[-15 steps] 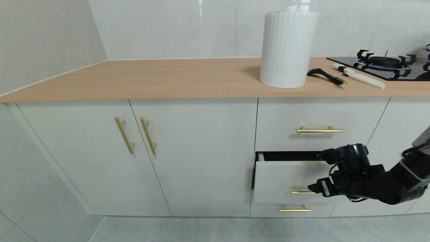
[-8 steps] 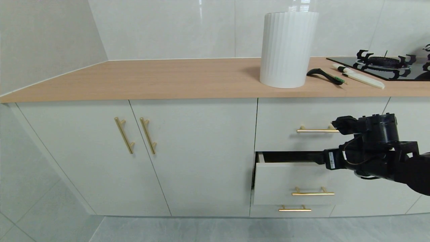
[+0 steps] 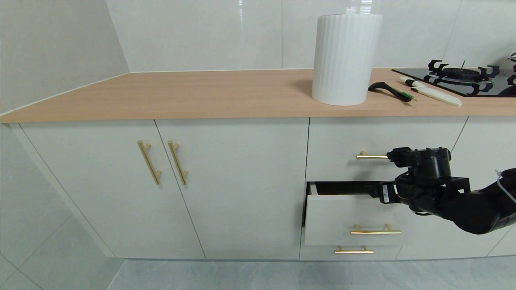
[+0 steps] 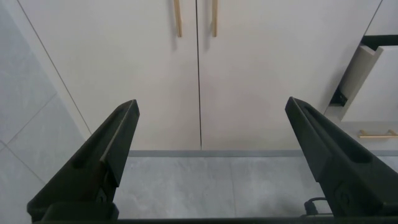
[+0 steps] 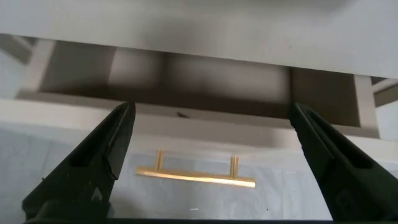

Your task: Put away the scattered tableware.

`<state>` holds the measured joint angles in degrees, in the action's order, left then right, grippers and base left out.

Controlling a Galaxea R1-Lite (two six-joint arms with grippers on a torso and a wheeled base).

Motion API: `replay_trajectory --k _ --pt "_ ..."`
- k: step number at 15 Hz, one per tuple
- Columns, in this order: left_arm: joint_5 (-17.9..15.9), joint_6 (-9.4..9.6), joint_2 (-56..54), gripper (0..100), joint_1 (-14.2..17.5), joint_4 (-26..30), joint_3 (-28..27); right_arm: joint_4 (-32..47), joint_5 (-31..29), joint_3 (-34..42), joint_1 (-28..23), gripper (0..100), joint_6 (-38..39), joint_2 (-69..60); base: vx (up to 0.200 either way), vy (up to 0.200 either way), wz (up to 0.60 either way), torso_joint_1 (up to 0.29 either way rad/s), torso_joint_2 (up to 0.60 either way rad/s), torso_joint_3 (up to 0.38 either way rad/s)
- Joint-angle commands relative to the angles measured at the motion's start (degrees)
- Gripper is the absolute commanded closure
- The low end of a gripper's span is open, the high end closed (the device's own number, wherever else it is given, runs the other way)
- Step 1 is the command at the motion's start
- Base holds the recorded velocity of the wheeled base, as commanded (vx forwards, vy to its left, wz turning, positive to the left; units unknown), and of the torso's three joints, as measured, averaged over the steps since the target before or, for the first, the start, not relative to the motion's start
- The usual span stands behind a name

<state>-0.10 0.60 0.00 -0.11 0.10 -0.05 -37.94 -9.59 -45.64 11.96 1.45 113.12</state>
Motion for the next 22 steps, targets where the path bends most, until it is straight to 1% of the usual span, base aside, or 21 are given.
replay_trajectory --k 1,6,9,10,12,14,17,18,19,20,22 --pt "0.0 0.11 0.1 0 0.0 0.0 0.0 -2.4 -0.2 -0.3 -0.4 0 0.0 4.1 0.0 0.0 0.0 0.0 0.0 0.0" --pt "0.0 0.02 0.1 0 0.0 0.0 0.0 -3.1 -2.2 -1.6 -0.4 0 0.5 6.8 0.0 0.0 0.0 0.0 0.0 0.0" --pt "0.0 0.11 0.1 0 0.0 0.0 0.0 -2.5 -2.1 -1.1 -0.5 0 0.5 5.4 0.0 0.0 0.0 0.0 0.0 0.0" --pt "0.0 0.02 0.1 0 0.0 0.0 0.0 -1.2 -2.0 -1.0 -0.8 0 0.5 4.5 0.0 0.0 0.0 0.0 0.0 0.0" --pt "0.0 0.02 0.1 0 0.0 0.0 0.0 4.5 -1.7 -1.6 -1.5 0 0.5 2.5 0.0 0.0 0.0 0.0 0.0 0.0" --pt "0.0 0.02 0.1 0 0.0 0.0 0.0 7.3 -1.5 -2.1 -1.6 0 0.5 1.1 0.0 0.0 0.0 0.0 0.0 0.0" --pt "0.0 0.11 0.1 0 0.0 0.0 0.0 13.8 -1.4 -3.0 -1.6 0 0.4 -0.4 0.0 0.0 0.0 0.0 0.0 0.0" --pt "0.0 0.11 0.1 0 0.0 0.0 0.0 19.7 -1.3 -4.5 -1.6 0 0.4 -0.7 0.0 0.0 0.0 0.0 0.0 0.0" --pt "0.0 0.02 0.1 0 0.0 0.0 0.0 23.0 -1.3 -5.6 -1.7 0 0.5 -1.1 0.0 0.0 0.0 0.0 0.0 0.0" --pt "0.0 0.02 0.1 0 0.0 0.0 0.0 28.3 0.2 -6.6 -1.6 0 0.5 -2.6 0.0 0.0 0.0 0.0 0.0 0.0" --pt "0.0 0.02 0.1 0 0.0 0.0 0.0 32.5 2.7 -6.8 -1.6 0 0.4 -4.5 0.0 0.0 0.0 0.0 0.0 0.0"
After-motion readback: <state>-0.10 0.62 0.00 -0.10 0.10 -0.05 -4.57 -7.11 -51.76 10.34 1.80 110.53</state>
